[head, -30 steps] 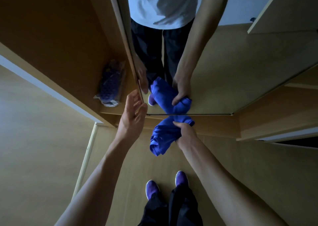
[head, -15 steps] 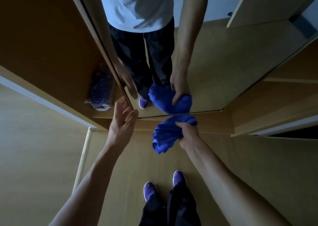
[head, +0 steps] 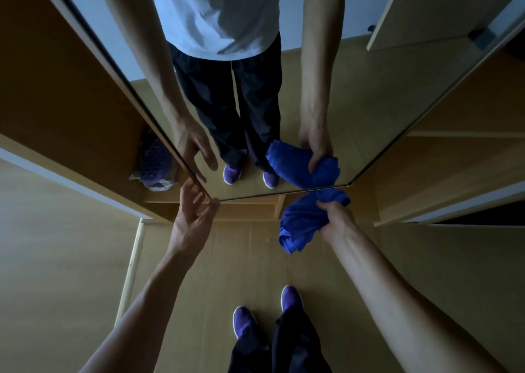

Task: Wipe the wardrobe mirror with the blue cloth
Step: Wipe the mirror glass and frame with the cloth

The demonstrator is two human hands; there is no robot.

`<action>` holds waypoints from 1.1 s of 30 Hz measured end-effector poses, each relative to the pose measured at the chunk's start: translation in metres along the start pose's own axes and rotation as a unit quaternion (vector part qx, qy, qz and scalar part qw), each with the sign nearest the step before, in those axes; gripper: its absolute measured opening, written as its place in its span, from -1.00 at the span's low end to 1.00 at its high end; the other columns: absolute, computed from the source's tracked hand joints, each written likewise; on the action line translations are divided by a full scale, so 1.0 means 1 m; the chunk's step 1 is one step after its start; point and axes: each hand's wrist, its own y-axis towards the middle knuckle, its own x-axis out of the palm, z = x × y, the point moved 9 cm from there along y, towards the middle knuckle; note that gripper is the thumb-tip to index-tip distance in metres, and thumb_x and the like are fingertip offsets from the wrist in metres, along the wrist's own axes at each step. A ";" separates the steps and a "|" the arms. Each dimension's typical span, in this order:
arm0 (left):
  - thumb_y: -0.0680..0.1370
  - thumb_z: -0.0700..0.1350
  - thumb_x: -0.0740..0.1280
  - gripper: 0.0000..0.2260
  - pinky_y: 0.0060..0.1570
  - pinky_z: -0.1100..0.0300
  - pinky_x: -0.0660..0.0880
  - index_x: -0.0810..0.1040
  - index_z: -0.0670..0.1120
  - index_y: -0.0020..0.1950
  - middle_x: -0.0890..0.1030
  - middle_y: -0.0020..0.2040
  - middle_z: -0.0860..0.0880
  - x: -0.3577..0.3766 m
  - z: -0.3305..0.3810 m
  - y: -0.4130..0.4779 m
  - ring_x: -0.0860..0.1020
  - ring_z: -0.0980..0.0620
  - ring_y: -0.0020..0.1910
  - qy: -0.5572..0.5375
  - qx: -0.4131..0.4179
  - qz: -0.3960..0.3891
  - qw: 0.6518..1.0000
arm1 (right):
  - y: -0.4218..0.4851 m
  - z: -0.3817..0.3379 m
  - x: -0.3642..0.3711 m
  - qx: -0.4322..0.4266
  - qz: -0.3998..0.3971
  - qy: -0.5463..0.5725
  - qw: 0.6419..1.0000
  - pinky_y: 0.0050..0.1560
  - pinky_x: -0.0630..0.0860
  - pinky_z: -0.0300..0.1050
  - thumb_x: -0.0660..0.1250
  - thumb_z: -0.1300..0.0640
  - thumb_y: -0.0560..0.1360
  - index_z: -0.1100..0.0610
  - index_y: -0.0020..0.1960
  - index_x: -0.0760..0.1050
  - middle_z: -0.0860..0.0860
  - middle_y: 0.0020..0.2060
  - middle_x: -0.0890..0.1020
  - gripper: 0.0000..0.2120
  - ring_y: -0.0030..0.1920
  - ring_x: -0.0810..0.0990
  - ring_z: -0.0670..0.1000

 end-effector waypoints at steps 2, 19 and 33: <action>0.51 0.03 0.40 -0.37 0.49 -0.16 0.35 0.29 0.17 0.56 0.46 0.50 0.04 0.003 -0.003 0.001 0.39 0.05 0.52 0.000 -0.005 -0.008 1.000 | 0.004 -0.008 -0.010 -0.010 0.008 0.004 1.000 0.07 0.58 0.19 0.34 0.37 0.54 0.25 0.29 0.49 0.19 0.16 0.61 -0.67 -0.04 0.63 0.21; 0.47 0.07 0.41 -0.19 0.49 -0.19 0.34 0.07 0.34 0.62 0.29 0.62 0.05 0.014 -0.007 -0.007 0.39 -0.08 0.51 0.022 -0.029 0.005 0.999 | -0.007 0.009 -0.001 0.008 -0.038 -0.025 0.999 -0.03 0.59 0.12 0.35 0.36 0.53 0.20 0.18 0.52 0.20 0.14 0.63 -0.76 -0.03 0.64 0.21; 0.41 0.15 0.45 -0.20 0.51 -0.22 0.31 0.00 0.71 0.36 0.22 0.65 0.00 0.023 0.003 -0.010 0.34 -0.05 0.56 0.053 -0.025 0.044 0.997 | 0.015 -0.041 -0.053 -0.051 0.058 -0.018 0.997 0.18 0.54 0.18 0.32 0.39 0.52 0.21 0.31 0.49 0.18 0.18 0.61 -0.64 0.12 0.61 0.23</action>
